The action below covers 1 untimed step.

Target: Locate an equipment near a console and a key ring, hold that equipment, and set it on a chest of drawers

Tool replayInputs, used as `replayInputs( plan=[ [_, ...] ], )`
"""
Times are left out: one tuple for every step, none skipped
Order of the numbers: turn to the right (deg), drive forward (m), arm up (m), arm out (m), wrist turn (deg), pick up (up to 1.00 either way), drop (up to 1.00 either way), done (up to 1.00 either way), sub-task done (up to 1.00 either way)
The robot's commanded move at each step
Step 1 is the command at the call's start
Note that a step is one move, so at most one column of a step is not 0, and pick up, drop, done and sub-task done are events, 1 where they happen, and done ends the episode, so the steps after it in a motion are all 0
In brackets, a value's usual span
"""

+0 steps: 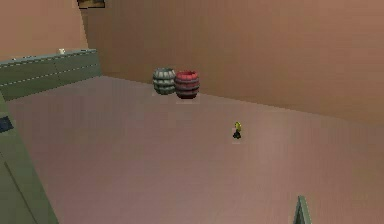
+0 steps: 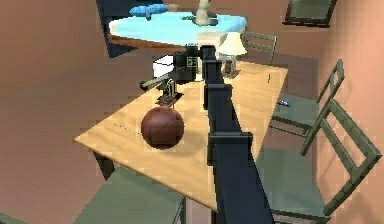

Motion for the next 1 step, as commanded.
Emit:
replayInputs(
  plan=[
    [0.0, 0.00, -0.30, 0.00, 0.0, 0.00, 0.00, 0.00, 0.00]
  ],
)
